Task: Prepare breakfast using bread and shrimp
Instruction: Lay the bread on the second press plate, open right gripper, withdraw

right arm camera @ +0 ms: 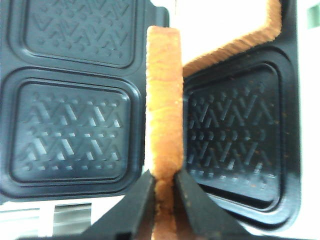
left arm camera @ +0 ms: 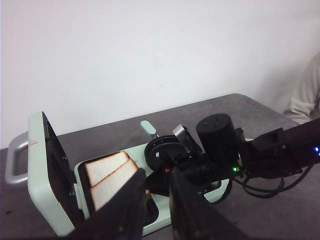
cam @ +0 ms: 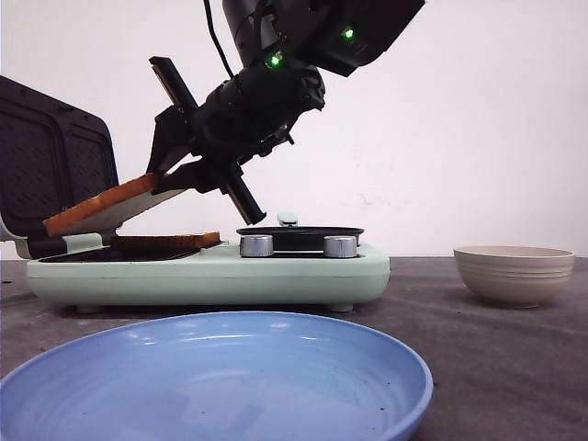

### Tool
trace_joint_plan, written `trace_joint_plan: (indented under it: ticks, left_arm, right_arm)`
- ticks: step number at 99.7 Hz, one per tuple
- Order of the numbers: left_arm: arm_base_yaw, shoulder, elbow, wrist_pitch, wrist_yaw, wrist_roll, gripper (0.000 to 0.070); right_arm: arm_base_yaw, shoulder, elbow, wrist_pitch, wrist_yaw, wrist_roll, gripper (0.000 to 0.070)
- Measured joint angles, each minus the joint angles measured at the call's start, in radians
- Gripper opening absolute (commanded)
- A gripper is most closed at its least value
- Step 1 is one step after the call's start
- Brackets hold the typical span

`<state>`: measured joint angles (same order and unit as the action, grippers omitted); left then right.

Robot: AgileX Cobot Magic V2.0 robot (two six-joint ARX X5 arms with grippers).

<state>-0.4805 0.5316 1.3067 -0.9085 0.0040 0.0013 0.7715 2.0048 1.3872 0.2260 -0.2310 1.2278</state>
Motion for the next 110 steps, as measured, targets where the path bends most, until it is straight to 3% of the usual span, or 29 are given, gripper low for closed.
trace_joint_plan:
  ticks: [44, 50, 64, 74, 89, 110]
  left_arm:
    - [-0.012, 0.000, 0.000, 0.000, 0.000, 0.000, 0.0003]
    - [-0.013, 0.000, 0.000, 0.000, 0.000, 0.000, 0.0003]
    - [-0.013, 0.000, 0.000, 0.000, 0.000, 0.000, 0.0003]
    - [-0.013, 0.000, 0.000, 0.000, 0.000, 0.000, 0.0003]
    - [-0.013, 0.000, 0.000, 0.000, 0.000, 0.000, 0.0003]
    - [-0.013, 0.000, 0.000, 0.000, 0.000, 0.000, 0.0003]
  right_arm:
    - [0.000, 0.032, 0.000, -0.001, 0.015, 0.026, 0.0010]
    - [0.000, 0.032, 0.000, -0.001, 0.015, 0.026, 0.0080]
    - [-0.002, 0.032, 0.000, -0.005, 0.015, 0.026, 0.0370]
    - [-0.009, 0.032, 0.000, -0.008, 0.015, 0.026, 0.0486]
    - [-0.032, 0.032, 0.000, -0.005, -0.034, 0.026, 0.0501]
    - [-0.088, 0.032, 0.000, 0.002, -0.189, 0.025, 0.0515]
